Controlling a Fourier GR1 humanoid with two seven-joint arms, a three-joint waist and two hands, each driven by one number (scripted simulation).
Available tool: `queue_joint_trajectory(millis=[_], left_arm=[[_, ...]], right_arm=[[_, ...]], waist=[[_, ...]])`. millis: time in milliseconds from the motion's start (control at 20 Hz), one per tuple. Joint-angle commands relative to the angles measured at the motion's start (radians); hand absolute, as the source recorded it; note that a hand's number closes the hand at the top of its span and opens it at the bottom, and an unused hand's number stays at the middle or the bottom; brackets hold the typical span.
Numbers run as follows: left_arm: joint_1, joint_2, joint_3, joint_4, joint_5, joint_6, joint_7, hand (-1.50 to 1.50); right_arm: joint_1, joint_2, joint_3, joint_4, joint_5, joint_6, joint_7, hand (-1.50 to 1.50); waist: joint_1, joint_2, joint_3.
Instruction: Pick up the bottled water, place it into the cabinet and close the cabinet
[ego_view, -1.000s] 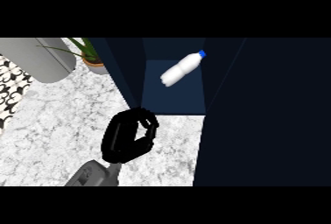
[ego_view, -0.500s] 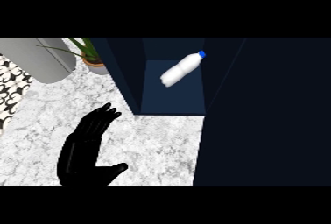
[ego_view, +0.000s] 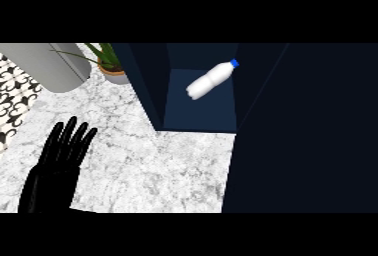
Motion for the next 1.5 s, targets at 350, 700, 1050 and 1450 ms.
queue_joint_trajectory(millis=[350, 700, 1050, 1450], left_arm=[[0.117, 0.127, 0.115, -0.061, 0.096, -0.130, 0.006, -1.50], [0.146, 0.162, 0.132, -0.076, 0.106, -0.201, 0.000, -1.50], [0.155, 0.200, 0.179, -0.071, 0.156, -0.259, 0.010, -1.50], [0.138, 0.232, 0.196, -0.062, 0.159, -0.300, 0.020, -1.50]], right_arm=[[-0.113, 0.032, 0.249, -0.101, 0.059, -0.024, 0.161, 1.50], [-0.186, 0.066, 0.266, -0.055, -0.016, -0.024, 0.163, 1.50], [-0.255, 0.066, 0.239, -0.037, -0.055, -0.023, 0.234, 1.50], [-0.386, 0.032, 0.165, -0.011, -0.049, 0.022, 0.297, 1.50]], waist=[[0.051, 0.014, -0.004], [0.104, 0.029, -0.004], [0.139, 0.042, -0.008], [0.190, 0.057, -0.013]])
